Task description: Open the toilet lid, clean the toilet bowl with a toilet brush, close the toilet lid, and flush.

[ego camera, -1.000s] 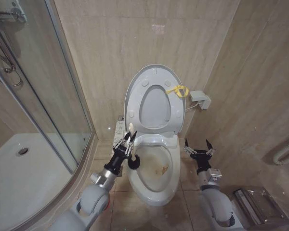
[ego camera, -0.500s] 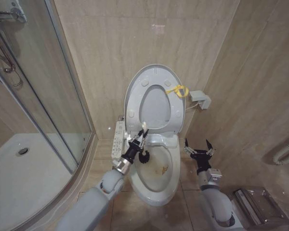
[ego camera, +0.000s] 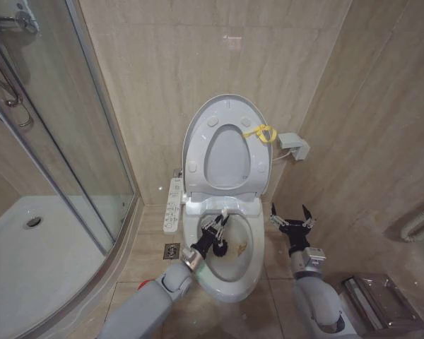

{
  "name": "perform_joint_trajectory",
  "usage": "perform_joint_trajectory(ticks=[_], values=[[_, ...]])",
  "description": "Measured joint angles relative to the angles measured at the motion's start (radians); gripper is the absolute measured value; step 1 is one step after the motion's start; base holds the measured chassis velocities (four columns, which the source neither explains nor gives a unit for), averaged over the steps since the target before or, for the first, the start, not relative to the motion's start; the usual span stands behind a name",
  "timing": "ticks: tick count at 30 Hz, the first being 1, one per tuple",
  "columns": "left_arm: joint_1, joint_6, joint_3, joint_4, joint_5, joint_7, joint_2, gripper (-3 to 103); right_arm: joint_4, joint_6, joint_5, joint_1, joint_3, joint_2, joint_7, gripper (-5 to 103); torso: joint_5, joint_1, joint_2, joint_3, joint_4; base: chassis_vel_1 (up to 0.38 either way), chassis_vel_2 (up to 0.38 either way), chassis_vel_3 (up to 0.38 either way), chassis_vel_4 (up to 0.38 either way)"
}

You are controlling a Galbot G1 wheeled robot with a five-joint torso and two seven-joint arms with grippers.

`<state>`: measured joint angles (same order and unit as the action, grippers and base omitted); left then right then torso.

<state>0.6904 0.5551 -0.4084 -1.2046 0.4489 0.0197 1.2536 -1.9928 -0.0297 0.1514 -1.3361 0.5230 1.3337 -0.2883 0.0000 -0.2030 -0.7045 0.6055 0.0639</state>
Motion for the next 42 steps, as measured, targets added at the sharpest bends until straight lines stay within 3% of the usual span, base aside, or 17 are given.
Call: perform_joint_trajectory(ticks=[23, 42], values=[[0.125, 0.043, 0.045, 0.062, -0.08, 0.025, -0.022, 19, 0.0, 0.0, 0.0, 0.0, 0.0, 0.0, 0.0, 100, 0.0, 0.0, 0.0, 0.0, -0.0001, 0.0, 0.0, 0.0, 0.0], [0.046, 0.021, 0.04, -0.001, -0.091, 0.024, 0.048, 19, 0.0, 0.0, 0.0, 0.0, 0.0, 0.0, 0.0, 100, 0.0, 0.0, 0.0, 0.0, 0.0003, 0.0, 0.0, 0.0, 0.0]])
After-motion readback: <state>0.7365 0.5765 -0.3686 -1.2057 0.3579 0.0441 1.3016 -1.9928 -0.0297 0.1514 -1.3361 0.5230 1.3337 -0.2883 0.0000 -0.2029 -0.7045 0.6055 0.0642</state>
